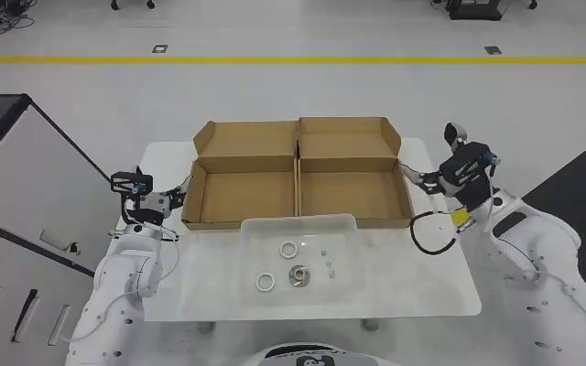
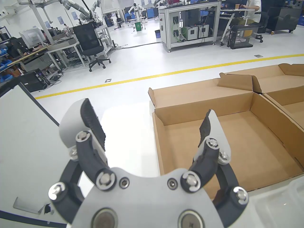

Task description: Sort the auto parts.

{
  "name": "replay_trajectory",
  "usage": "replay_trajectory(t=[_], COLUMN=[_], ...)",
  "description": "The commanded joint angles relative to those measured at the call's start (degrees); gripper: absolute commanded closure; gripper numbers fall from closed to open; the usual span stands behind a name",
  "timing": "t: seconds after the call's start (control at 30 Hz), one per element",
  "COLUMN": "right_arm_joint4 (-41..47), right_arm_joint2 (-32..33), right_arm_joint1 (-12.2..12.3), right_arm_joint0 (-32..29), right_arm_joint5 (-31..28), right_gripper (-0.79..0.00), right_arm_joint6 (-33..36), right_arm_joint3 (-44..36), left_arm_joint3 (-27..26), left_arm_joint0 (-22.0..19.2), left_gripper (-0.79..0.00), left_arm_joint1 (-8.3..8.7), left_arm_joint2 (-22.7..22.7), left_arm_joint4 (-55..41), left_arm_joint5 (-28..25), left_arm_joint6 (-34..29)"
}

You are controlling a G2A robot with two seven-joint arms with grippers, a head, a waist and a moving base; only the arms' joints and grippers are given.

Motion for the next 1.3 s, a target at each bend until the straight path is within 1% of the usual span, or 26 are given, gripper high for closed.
replay_trajectory(t=[0.0,0.13,0.23,0.4,0.6,0.83,1.27], right_arm_joint4=[2.0,5.4,8.3,13.0,17.9,20.6,20.8], right_arm_joint2=[0.0,-1.1,-2.3,-5.9,-11.9,-20.3,-35.1], right_arm_joint1=[0.4,1.2,1.8,2.6,3.5,5.6,11.7], right_arm_joint0=[1.8,6.1,9.3,14.3,19.6,25.3,33.6], right_arm_joint5=[-4.3,-10.9,-14.3,-18.5,-21.6,-20.6,-22.6], right_gripper=[-0.785,-0.785,-0.785,-0.785,-0.785,-0.785,-0.785], right_arm_joint6=[4.3,12.3,17.6,24.6,32.2,33.3,31.2], right_arm_joint3=[0.0,0.6,1.0,1.2,2.6,6.5,11.0], left_arm_joint3=[0.0,0.0,0.0,0.0,0.0,0.0,0.0], left_arm_joint0=[0.0,0.0,0.0,0.0,0.0,0.0,0.0], left_gripper=[-0.785,-0.785,-0.785,-0.785,-0.785,-0.785,-0.785], left_arm_joint1=[0.0,0.0,0.0,0.0,0.0,0.0,0.0], left_arm_joint2=[0.0,0.0,0.0,0.0,0.0,0.0,0.0], left_arm_joint4=[0.0,0.0,0.0,0.0,0.0,0.0,0.0], left_arm_joint5=[0.0,0.0,0.0,0.0,0.0,0.0,0.0], left_arm_joint6=[0.0,0.0,0.0,0.0,0.0,0.0,0.0])
